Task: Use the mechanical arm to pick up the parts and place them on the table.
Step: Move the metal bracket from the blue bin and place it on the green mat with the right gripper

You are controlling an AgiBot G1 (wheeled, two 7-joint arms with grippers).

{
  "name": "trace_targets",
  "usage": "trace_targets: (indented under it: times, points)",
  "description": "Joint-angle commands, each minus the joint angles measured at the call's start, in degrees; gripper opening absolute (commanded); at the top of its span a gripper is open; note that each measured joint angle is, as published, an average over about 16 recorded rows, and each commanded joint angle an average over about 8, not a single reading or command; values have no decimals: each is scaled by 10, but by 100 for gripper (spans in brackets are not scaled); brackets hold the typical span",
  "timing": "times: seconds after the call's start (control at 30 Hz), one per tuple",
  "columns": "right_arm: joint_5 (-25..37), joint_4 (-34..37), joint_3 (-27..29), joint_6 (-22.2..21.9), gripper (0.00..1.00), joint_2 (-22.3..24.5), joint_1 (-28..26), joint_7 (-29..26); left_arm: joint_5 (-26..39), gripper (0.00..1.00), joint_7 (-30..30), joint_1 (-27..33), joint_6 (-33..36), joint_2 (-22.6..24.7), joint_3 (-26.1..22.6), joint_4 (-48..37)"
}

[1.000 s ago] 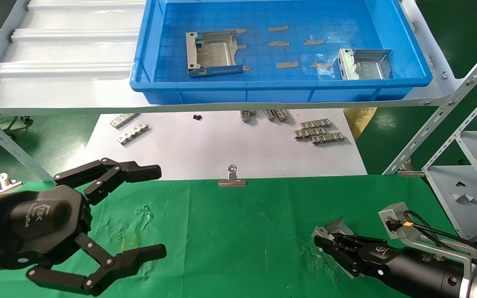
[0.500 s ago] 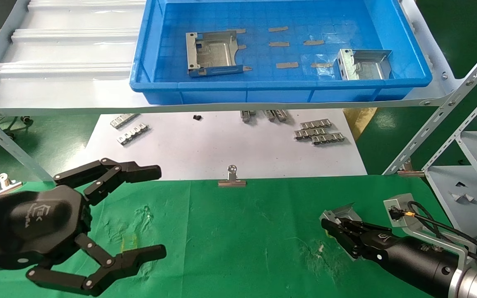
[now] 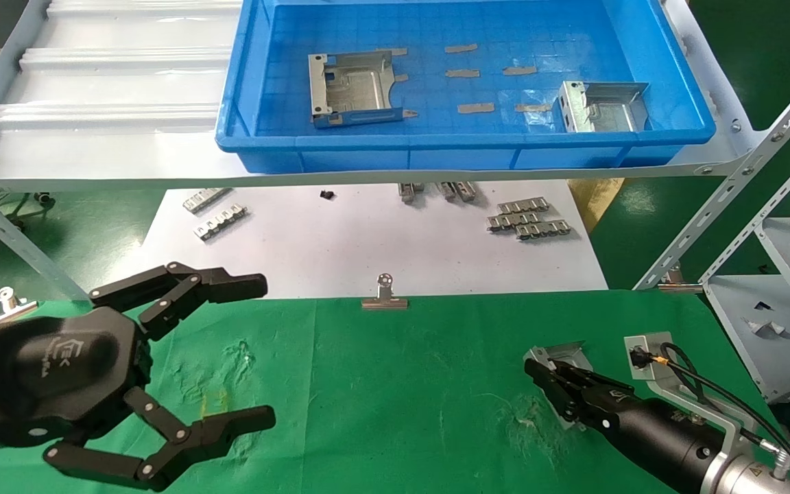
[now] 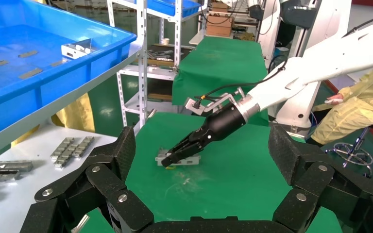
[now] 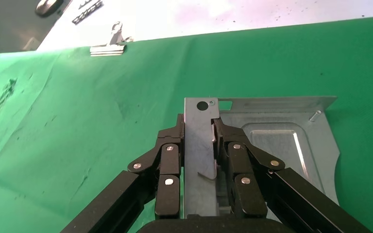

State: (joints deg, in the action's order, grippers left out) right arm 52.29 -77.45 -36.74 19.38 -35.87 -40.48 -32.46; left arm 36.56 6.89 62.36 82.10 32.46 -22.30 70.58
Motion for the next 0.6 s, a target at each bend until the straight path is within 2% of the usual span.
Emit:
trace_targets:
  times: [0.03, 0.6]
  points:
    - [-1, 0, 3, -14, 100, -8, 6, 2, 0, 100, 0, 0, 0, 0, 0, 0]
    - [-36, -1, 41, -13, 100, -38, 25, 16, 0, 100, 0, 0, 0, 0, 0, 0]
